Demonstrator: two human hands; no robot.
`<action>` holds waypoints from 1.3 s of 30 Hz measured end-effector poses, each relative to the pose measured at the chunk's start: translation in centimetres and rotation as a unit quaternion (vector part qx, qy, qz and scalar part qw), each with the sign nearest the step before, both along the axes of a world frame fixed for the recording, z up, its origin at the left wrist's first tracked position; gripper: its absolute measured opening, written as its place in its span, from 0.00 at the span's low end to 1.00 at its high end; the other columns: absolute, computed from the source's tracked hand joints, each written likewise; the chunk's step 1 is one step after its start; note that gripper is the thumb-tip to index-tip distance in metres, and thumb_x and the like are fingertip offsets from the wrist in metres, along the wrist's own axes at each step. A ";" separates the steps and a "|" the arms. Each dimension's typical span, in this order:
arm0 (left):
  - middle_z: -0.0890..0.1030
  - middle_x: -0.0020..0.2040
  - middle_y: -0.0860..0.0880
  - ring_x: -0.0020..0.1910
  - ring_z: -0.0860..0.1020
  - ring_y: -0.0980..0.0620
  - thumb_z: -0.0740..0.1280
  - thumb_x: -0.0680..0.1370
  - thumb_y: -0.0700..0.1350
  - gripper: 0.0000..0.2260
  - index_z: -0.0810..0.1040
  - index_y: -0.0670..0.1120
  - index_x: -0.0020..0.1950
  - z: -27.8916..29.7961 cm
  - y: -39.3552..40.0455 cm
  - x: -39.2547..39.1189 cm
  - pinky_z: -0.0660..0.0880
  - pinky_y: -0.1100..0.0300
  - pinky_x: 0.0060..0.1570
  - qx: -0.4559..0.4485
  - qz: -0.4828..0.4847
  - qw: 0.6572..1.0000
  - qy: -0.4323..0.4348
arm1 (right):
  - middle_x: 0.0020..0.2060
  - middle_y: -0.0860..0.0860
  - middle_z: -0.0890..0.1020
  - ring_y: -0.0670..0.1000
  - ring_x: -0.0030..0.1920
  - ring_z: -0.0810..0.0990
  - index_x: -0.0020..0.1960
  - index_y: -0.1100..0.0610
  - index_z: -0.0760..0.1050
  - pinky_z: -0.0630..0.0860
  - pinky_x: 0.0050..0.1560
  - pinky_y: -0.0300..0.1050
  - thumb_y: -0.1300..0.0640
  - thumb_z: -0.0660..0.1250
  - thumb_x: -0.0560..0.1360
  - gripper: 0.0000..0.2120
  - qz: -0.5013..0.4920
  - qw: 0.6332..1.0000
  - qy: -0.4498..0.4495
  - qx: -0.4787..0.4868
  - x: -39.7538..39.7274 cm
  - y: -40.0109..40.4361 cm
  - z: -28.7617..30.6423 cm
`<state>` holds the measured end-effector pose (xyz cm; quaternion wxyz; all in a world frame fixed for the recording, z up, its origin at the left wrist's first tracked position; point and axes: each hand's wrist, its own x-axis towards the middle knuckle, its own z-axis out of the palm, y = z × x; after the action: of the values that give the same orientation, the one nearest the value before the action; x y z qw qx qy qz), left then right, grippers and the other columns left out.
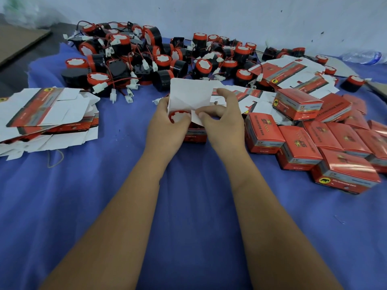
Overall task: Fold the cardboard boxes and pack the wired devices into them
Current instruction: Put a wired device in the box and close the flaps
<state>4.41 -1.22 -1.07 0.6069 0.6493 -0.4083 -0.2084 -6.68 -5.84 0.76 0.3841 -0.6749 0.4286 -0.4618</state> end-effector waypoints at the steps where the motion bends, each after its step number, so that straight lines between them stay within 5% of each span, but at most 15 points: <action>1: 0.82 0.44 0.63 0.43 0.80 0.66 0.65 0.76 0.48 0.12 0.76 0.56 0.59 0.1 0.1 0.0 0.74 0.72 0.38 -0.008 -0.006 0.999 0.032 | 0.41 0.44 0.86 0.44 0.53 0.81 0.67 0.51 0.66 0.74 0.62 0.51 0.63 0.70 0.74 0.25 0.001 1.000 0.002 0.002 0.0 -0.1 -0.1; 5: 0.85 0.38 0.52 0.37 0.83 0.58 0.55 0.82 0.48 0.16 0.82 0.47 0.49 0.7 0.3 -0.1 0.78 0.64 0.34 -0.064 -0.039 0.969 0.235 | 0.41 0.41 0.85 0.46 0.55 0.80 0.67 0.48 0.65 0.75 0.61 0.52 0.60 0.70 0.75 0.25 0.001 1.000 0.019 0.006 0.1 -0.3 -0.2; 12: 0.80 0.53 0.57 0.53 0.79 0.59 0.60 0.79 0.36 0.15 0.74 0.55 0.59 0.3 0.6 0.2 0.76 0.64 0.52 -0.009 -0.036 0.999 0.030 | 0.41 0.43 0.83 0.43 0.51 0.80 0.73 0.49 0.63 0.75 0.59 0.44 0.63 0.69 0.75 0.29 0.007 1.000 -0.015 0.018 0.1 -0.1 -0.3; 16: 0.80 0.49 0.59 0.49 0.78 0.64 0.63 0.78 0.34 0.15 0.74 0.55 0.54 0.2 0.5 0.3 0.76 0.68 0.49 -0.049 -0.008 0.999 0.018 | 0.44 0.47 0.75 0.49 0.49 0.76 0.57 0.49 0.79 0.75 0.51 0.42 0.63 0.69 0.74 0.14 -0.018 0.998 0.039 -0.043 0.0 -0.3 -0.2; 19: 0.81 0.43 0.61 0.45 0.79 0.64 0.66 0.77 0.34 0.13 0.77 0.54 0.45 0.0 0.7 0.5 0.74 0.72 0.41 -0.063 0.024 0.998 0.004 | 0.50 0.49 0.71 0.49 0.54 0.74 0.50 0.50 0.83 0.73 0.50 0.29 0.67 0.68 0.75 0.13 -0.023 0.998 0.042 -0.044 0.0 -0.4 -0.5; 25: 0.86 0.44 0.51 0.41 0.84 0.57 0.64 0.75 0.34 0.17 0.86 0.51 0.34 0.9 0.9 1.4 0.77 0.67 0.35 -0.075 0.037 0.970 0.226 | 0.49 0.47 0.76 0.43 0.51 0.74 0.49 0.60 0.84 0.74 0.55 0.32 0.75 0.59 0.75 0.18 0.014 1.000 -0.014 0.008 0.0 -0.1 -0.3; 27: 0.86 0.45 0.55 0.43 0.84 0.60 0.68 0.75 0.37 0.13 0.86 0.53 0.39 0.9 0.8 1.3 0.76 0.68 0.36 -0.058 0.028 0.975 0.214 | 0.48 0.47 0.77 0.46 0.53 0.75 0.49 0.59 0.84 0.75 0.58 0.39 0.76 0.59 0.75 0.19 0.013 0.999 -0.032 0.025 0.0 -0.1 -0.4; 32: 0.73 0.65 0.59 0.53 0.70 0.77 0.63 0.81 0.38 0.13 0.83 0.50 0.59 0.1 1.1 0.6 0.69 0.80 0.48 -0.023 0.006 0.999 -0.042 | 0.53 0.49 0.78 0.47 0.55 0.77 0.47 0.58 0.83 0.76 0.57 0.45 0.70 0.60 0.76 0.14 0.040 0.994 -0.080 0.069 -0.1 0.0 -0.3; 37: 0.67 0.76 0.58 0.59 0.69 0.73 0.62 0.80 0.38 0.19 0.75 0.47 0.71 0.0 0.7 0.8 0.69 0.78 0.55 0.012 -0.021 1.000 -0.014 | 0.72 0.47 0.65 0.40 0.67 0.63 0.69 0.56 0.73 0.65 0.58 0.22 0.61 0.68 0.77 0.21 0.143 0.987 0.077 0.001 -0.8 -0.2 -0.8; 39: 0.65 0.77 0.58 0.66 0.67 0.67 0.63 0.79 0.36 0.23 0.72 0.46 0.74 0.0 0.7 0.9 0.69 0.79 0.55 0.027 -0.040 0.998 -0.032 | 0.73 0.47 0.64 0.41 0.70 0.62 0.70 0.56 0.73 0.66 0.60 0.25 0.60 0.69 0.77 0.22 0.145 0.983 0.109 -0.037 -0.6 -0.3 -0.8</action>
<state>5.29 -0.53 -1.10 0.5670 0.6550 -0.4473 -0.2221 -7.33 -6.14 -0.08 0.3729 -0.7899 0.3483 -0.3400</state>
